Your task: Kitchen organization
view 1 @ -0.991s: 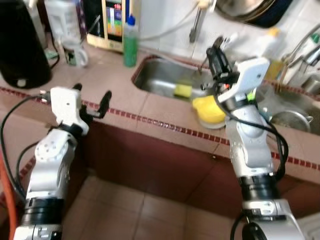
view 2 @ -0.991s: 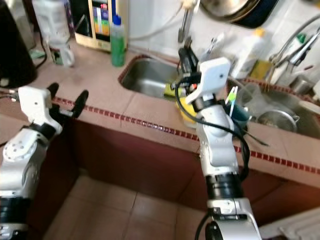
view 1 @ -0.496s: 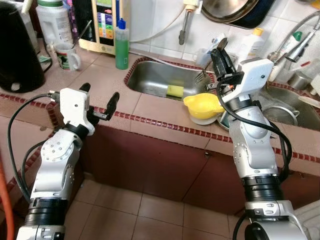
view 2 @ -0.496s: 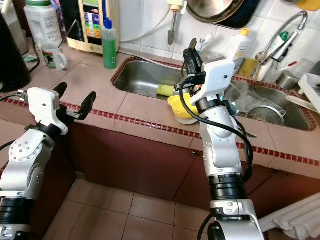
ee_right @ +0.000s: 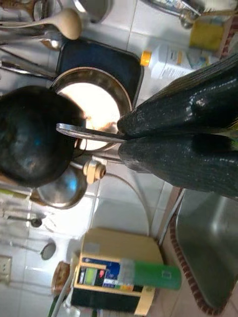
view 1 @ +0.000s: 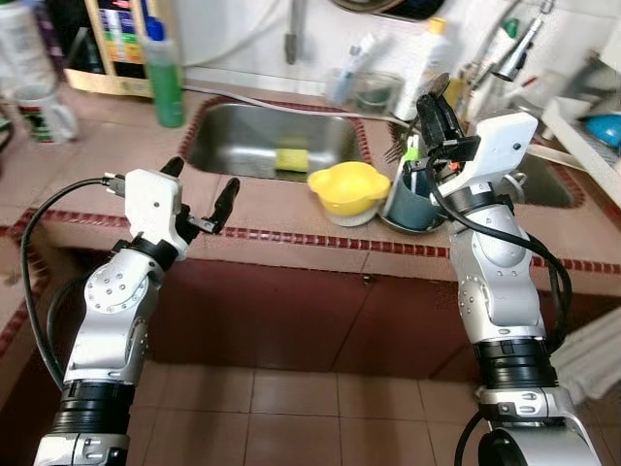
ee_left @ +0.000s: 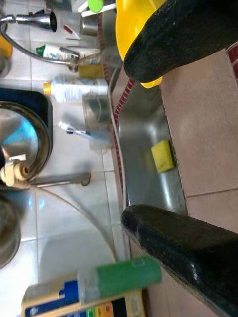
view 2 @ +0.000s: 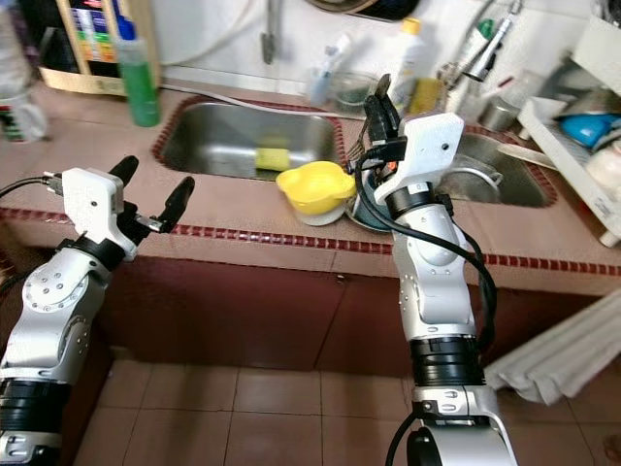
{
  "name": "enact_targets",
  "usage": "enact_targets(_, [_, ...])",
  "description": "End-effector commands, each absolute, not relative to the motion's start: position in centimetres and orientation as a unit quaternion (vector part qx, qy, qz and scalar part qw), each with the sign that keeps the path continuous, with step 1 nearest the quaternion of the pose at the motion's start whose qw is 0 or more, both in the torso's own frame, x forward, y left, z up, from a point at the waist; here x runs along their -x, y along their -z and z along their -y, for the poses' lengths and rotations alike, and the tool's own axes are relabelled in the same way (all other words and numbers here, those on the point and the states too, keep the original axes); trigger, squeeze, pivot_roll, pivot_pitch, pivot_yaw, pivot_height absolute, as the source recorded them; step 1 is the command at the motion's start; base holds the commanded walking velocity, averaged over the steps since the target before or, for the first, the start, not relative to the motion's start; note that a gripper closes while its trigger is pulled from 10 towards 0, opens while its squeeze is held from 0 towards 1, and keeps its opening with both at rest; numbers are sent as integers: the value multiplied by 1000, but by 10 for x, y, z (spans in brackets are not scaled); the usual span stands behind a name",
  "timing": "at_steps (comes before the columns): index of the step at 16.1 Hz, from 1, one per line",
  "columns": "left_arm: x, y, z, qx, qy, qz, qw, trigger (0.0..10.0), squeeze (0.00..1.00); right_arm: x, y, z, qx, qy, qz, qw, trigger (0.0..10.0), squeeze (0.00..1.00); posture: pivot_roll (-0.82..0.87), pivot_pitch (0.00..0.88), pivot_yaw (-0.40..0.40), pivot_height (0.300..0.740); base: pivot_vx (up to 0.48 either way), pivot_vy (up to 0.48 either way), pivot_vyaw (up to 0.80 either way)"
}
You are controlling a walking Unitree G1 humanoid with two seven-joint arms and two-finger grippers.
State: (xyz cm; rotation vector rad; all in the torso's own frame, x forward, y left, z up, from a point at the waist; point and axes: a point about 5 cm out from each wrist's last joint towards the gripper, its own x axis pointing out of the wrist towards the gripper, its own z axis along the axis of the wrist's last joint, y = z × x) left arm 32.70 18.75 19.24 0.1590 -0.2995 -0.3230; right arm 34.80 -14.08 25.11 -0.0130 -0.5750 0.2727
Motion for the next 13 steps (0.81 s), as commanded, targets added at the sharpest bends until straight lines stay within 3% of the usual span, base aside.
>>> enact_targets(1, [-329, -196, -184, -88, 171, 155, 969, 10000, 0, -350, -259, 144, 7, -125, 292, 948, 10000, 0, -6, 0, -104, 740, 0, 0, -763])
enact_targets(10, [-332, -198, -182, -94, 179, 160, 966, 10000, 0, -347, -262, 142, 5, -131, 310, 942, 10000, 0, -2, 0, -101, 740, 0, 0, -77])
enact_targets(13, [-333, -199, -182, -95, 180, 161, 966, 10000, 0, -347, -263, 142, 5, -132, 312, 941, 10000, 0, -2, 0, -100, 740, 263, 0, 0])
